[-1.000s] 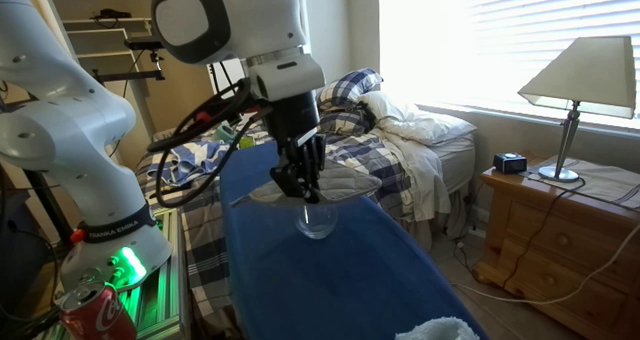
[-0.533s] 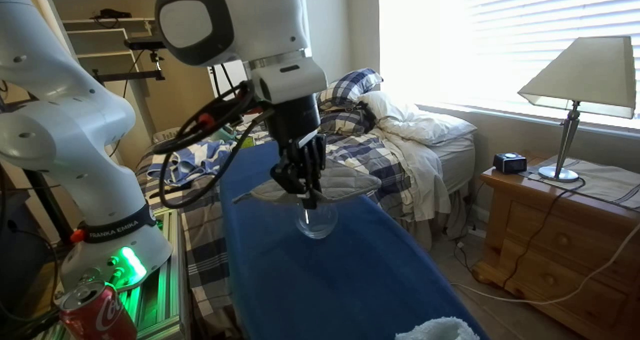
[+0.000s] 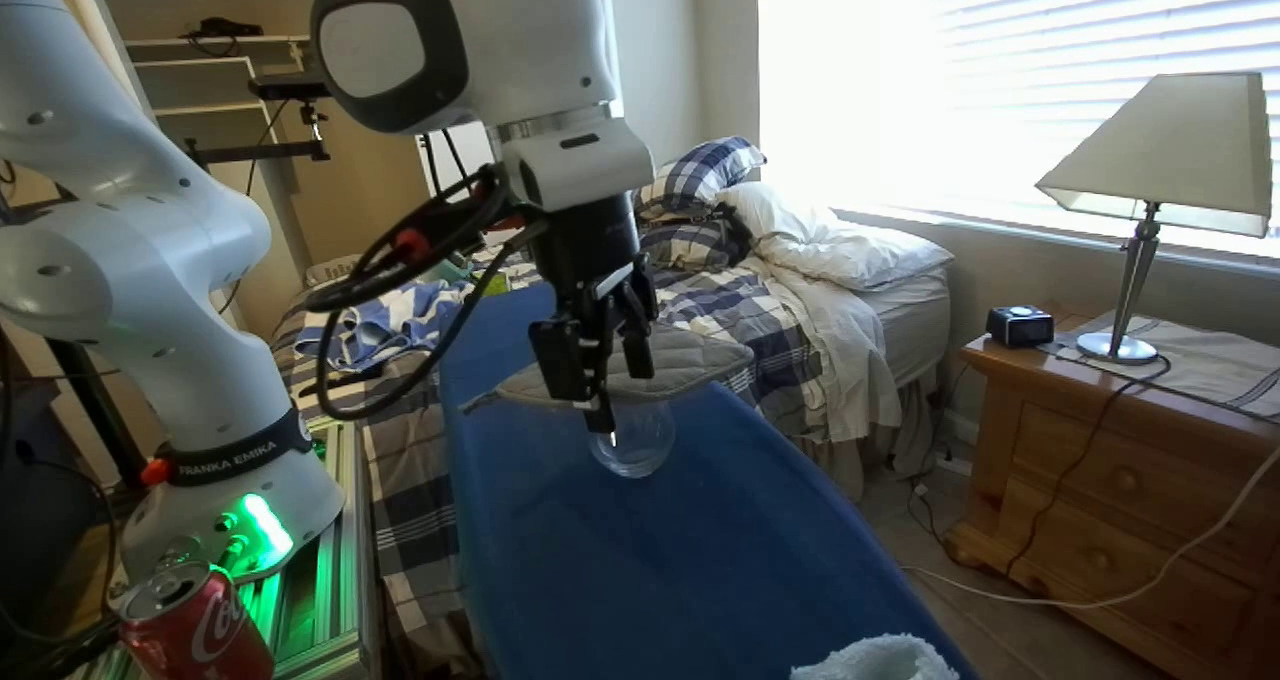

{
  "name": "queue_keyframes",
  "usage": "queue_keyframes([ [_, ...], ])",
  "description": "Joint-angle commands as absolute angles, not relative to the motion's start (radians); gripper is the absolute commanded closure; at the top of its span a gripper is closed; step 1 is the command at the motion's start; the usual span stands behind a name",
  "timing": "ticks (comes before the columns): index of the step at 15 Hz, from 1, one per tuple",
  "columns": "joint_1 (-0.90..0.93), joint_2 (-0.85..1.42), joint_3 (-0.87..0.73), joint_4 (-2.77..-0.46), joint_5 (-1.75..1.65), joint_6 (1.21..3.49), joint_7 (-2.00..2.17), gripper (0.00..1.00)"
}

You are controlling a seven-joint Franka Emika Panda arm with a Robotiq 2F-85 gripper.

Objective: Put the mat on the cup

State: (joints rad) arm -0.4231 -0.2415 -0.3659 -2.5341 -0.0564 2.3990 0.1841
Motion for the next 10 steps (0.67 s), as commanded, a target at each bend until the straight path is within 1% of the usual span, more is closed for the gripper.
queue_keyframes([
  [1, -0.427, -0.222, -0.372, -2.508, -0.040, 2.372, 0.162, 0.00],
  [5, -0.439, -0.227, -0.374, -2.503, -0.053, 2.335, 0.169, 0.00],
  [10, -0.462, -0.285, -0.361, -2.489, -0.101, 2.279, 0.206, 0.00],
])
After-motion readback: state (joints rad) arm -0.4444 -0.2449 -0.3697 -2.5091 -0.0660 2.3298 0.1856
